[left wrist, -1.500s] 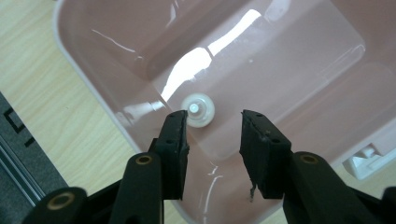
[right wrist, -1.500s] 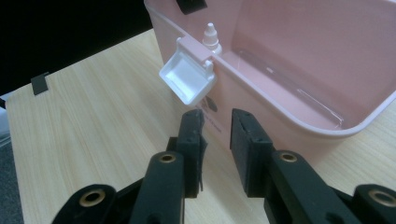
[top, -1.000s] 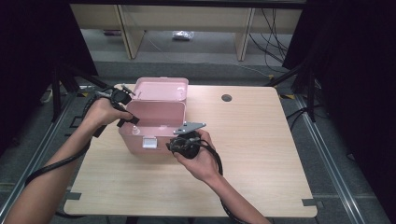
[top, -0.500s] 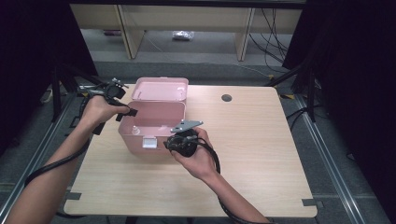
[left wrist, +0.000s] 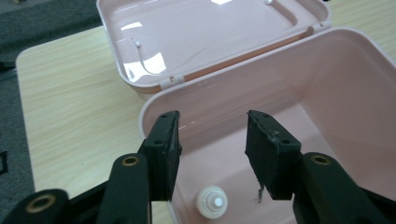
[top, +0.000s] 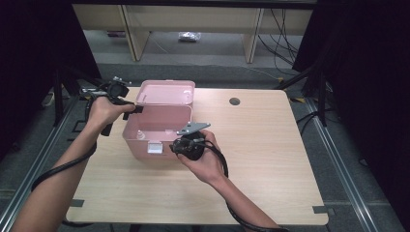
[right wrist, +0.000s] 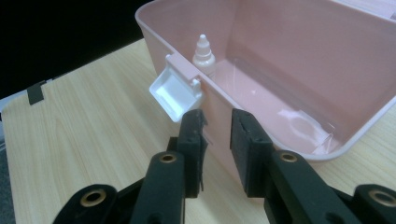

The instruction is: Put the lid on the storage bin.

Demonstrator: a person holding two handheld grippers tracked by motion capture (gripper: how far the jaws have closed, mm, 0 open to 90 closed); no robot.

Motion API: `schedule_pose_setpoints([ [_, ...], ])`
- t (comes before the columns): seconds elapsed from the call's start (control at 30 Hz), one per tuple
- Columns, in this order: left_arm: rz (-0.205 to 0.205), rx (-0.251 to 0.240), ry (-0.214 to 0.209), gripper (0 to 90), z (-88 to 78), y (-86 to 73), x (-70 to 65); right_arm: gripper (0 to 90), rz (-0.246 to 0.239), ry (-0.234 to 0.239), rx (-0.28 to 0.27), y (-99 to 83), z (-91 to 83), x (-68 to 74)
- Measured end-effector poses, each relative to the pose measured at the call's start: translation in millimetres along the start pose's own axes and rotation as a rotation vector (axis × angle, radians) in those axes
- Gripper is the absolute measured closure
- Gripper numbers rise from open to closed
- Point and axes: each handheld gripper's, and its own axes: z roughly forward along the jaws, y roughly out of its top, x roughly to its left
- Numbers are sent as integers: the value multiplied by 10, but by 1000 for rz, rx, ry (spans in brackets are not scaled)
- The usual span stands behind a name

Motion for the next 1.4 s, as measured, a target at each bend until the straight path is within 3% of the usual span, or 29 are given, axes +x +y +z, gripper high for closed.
schedule_pose_setpoints([
  [0.17,-17,-21,40,563,33,-16,76,762,0,-2,0,44,41,41],
  [0.27,-52,-56,44,579,44,2,112,786,-10,3,5,75,80,62],
  [0.33,-61,-49,52,595,50,25,153,822,-5,15,14,96,120,71],
  [0.43,-87,-79,57,649,93,43,188,892,-10,21,24,126,173,93],
  [0.53,-85,-88,64,722,120,59,206,900,-9,30,34,146,221,126],
  [0.6,-82,-69,68,769,126,78,212,900,-6,31,28,157,257,136],
  [0.63,-86,-90,67,787,149,77,211,900,-6,39,38,167,261,138],
  [0.67,-85,-91,72,805,159,83,209,900,3,30,-6,163,299,146],
  [0.7,-83,-89,76,811,168,90,207,900,-7,33,40,186,271,139],
  [0.73,-85,-92,75,817,179,97,207,900,-20,31,33,193,280,130],
  [0.77,-85,-90,76,817,186,106,209,900,0,34,37,203,280,143],
  [0.9,-99,-108,95,794,241,140,250,900,-14,35,39,215,317,152],
  [0.97,-113,-88,107,764,273,166,291,900,1,40,22,206,353,173],
  [1.0,-125,-96,107,736,302,174,312,900,-19,40,41,212,353,166],
  [1.17,-169,-103,117,582,438,210,394,900,-11,40,50,227,399,174],
  [1.2,-166,-107,126,561,466,214,409,900,-28,39,46,232,411,168],
  [1.3,-178,-102,124,534,550,226,461,900,-14,41,57,248,430,182],
  [1.4,-165,-115,124,531,634,246,512,900,-18,36,59,256,452,179],
])
